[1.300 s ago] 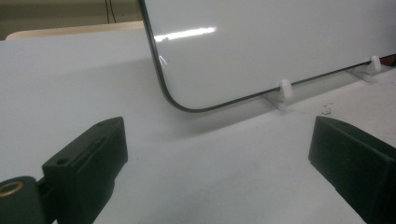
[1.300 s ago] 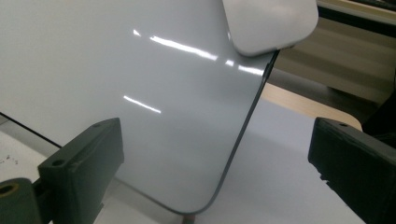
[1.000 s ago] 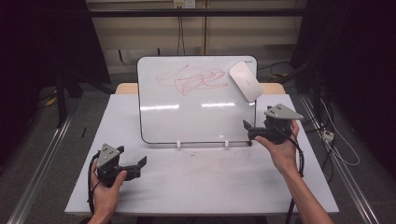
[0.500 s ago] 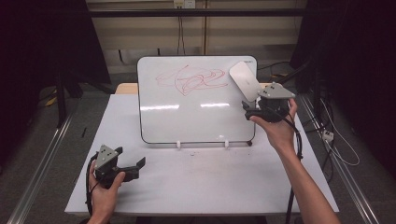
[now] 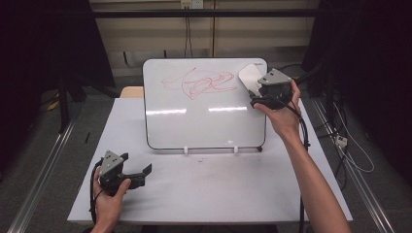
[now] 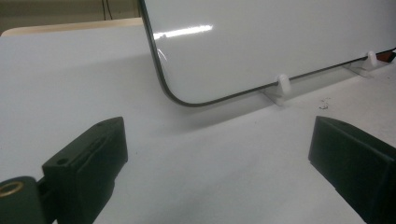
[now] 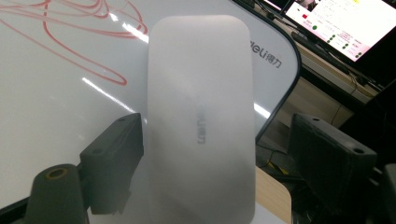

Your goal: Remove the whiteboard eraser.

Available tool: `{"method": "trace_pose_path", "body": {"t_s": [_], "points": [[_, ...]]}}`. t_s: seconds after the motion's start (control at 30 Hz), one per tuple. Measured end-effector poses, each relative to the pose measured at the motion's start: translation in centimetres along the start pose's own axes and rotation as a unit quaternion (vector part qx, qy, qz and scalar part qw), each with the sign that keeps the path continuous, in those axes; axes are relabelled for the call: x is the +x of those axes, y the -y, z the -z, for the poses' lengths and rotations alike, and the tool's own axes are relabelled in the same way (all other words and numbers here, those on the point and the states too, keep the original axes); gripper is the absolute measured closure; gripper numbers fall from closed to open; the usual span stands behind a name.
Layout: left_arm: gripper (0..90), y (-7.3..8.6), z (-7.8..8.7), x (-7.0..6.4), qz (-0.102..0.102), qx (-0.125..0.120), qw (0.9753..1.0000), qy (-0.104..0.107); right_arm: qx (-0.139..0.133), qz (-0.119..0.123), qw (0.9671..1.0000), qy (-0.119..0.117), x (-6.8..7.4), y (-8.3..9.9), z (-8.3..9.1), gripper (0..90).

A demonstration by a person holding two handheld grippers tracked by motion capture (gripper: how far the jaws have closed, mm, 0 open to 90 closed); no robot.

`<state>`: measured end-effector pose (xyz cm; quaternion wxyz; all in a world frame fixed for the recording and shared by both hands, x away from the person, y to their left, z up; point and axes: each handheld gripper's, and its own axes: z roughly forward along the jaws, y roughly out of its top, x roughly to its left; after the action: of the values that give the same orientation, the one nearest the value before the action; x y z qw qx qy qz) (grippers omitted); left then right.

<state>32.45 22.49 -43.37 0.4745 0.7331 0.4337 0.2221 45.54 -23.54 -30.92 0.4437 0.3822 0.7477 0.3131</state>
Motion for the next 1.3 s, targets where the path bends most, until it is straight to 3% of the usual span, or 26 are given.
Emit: {"method": "trace_pose_path", "body": {"t_s": [0.3,0.47,0.93,1.1,1.27,1.3], "points": [[4.4,0.1,0.2,0.1,-0.001,0.002,1.0000,-0.004,0.023,0.001,0.9997,-0.001,0.1,-0.1,-1.6,21.0],[4.4,0.1,0.2,0.2,0.000,0.001,1.0000,-0.005,0.023,0.011,0.9997,-0.002,0.6,-0.3,-2.3,29.7],[4.4,0.1,0.4,0.2,-0.002,0.003,1.0000,-0.004,0.030,0.008,0.9995,0.005,0.8,-0.4,-2.5,31.4],[4.4,0.1,0.3,0.3,-0.002,0.004,1.0000,-0.006,0.032,0.003,0.9995,-0.005,0.5,-0.5,-2.3,31.6],[4.4,0.1,0.3,0.3,-0.003,0.005,1.0000,-0.007,0.031,-0.013,0.9994,-0.013,0.3,-0.5,-2.2,31.6],[4.4,0.1,0.3,0.2,-0.002,0.004,1.0000,-0.006,0.029,-0.026,0.9990,-0.022,0.0,-0.4,-2.1,31.6]]}}
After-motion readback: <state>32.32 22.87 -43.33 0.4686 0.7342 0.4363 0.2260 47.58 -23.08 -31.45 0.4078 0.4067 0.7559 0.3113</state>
